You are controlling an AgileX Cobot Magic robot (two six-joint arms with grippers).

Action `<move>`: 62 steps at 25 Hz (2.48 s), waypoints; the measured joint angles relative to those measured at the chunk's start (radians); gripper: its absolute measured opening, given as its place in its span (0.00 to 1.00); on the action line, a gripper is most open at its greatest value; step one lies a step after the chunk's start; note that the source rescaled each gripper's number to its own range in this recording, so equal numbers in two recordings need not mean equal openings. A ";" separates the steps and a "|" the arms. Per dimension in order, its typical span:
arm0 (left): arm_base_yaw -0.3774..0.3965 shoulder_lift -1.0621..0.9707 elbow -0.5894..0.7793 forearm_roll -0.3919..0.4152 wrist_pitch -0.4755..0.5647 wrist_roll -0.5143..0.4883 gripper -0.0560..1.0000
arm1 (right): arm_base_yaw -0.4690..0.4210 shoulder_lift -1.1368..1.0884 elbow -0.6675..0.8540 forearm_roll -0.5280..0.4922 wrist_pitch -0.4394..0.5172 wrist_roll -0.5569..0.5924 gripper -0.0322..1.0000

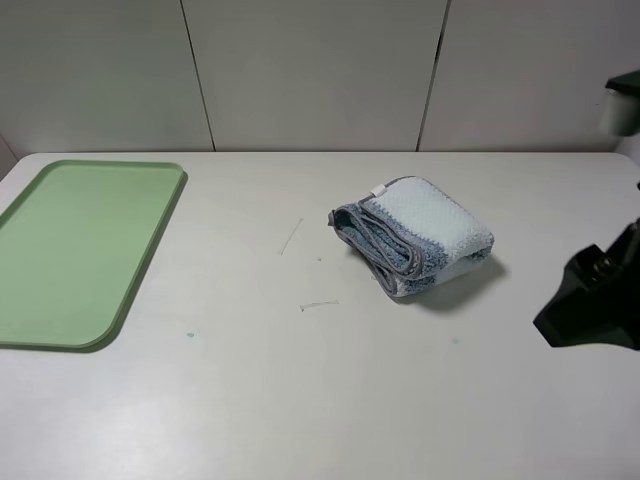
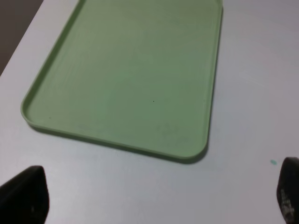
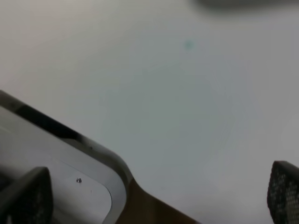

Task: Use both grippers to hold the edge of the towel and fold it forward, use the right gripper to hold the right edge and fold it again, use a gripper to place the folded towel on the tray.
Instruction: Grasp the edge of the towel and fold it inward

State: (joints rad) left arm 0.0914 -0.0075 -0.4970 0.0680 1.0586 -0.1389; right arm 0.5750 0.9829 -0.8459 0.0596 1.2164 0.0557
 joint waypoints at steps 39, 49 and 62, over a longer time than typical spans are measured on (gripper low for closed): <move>0.000 0.000 0.000 0.000 0.000 0.000 0.98 | -0.441 -0.990 0.349 -0.004 -0.199 -0.090 1.00; 0.000 0.000 0.000 0.000 0.000 0.000 0.98 | -0.441 -0.990 0.349 -0.004 -0.199 -0.090 1.00; 0.000 0.000 0.000 0.000 0.000 0.000 0.98 | -0.441 -0.990 0.349 -0.004 -0.199 -0.090 1.00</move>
State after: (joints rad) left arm 0.0914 -0.0075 -0.4970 0.0680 1.0586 -0.1389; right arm 0.1339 -0.0070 -0.4973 0.0553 1.0170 -0.0343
